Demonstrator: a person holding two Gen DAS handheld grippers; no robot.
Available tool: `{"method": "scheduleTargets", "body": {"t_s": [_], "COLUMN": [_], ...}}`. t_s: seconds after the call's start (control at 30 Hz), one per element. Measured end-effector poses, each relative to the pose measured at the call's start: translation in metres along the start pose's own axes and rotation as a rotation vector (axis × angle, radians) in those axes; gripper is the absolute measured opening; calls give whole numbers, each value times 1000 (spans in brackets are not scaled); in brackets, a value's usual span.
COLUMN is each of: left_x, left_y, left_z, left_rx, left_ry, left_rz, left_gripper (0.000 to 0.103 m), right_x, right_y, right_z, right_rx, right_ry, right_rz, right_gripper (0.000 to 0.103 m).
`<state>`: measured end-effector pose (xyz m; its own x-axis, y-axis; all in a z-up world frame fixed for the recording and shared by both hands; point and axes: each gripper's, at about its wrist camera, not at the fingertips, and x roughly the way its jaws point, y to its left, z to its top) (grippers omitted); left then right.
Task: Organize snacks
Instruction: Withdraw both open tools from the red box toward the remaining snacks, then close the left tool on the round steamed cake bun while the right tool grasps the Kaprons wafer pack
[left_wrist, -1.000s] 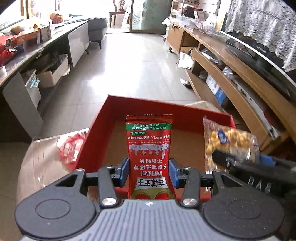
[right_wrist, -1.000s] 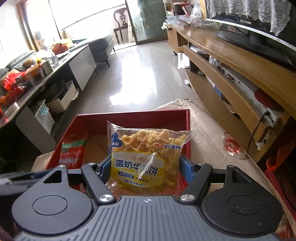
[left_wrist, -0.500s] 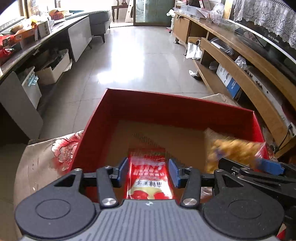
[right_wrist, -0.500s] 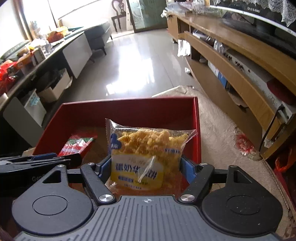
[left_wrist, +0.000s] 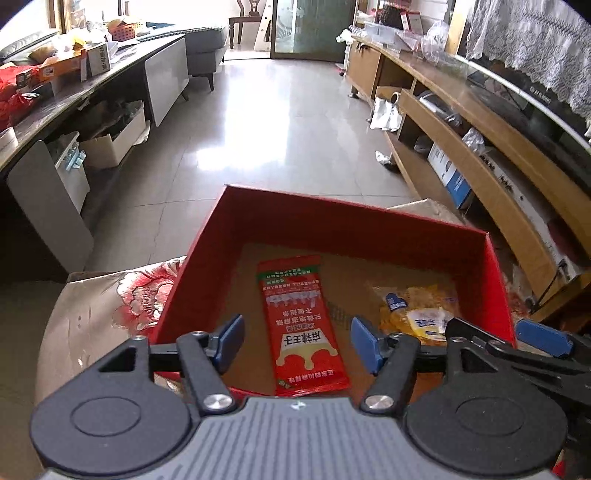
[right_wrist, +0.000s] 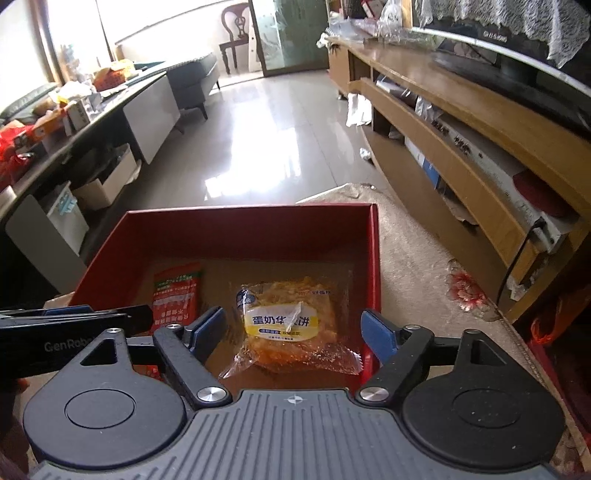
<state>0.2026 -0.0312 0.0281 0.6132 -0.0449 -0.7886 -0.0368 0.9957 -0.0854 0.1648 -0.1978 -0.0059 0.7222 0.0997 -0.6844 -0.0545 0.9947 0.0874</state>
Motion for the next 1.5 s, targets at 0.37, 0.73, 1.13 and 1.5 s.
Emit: {"method": "scheduleTargets", "body": {"t_s": [0.37, 0.73, 1.13, 1.5], "left_x": [-37, -52, -78, -80], "left_y": [17, 50, 90, 107], "left_z": [-20, -58, -127, -173], "left_rx": [5, 20, -44, -88], "left_ry": [-1, 73, 191, 280], "left_rz": [-47, -43, -72, -76], "left_gripper": [69, 69, 70, 70], "right_x": [-29, -44, -59, -74], "right_y": [4, 24, 58, 64], "right_z": [-14, -45, -86, -128], "right_rx": [-11, -21, -81, -80], "right_ry": [-21, 30, 101, 175], "right_rz": [8, 39, 86, 80], "right_gripper": [86, 86, 87, 87]}}
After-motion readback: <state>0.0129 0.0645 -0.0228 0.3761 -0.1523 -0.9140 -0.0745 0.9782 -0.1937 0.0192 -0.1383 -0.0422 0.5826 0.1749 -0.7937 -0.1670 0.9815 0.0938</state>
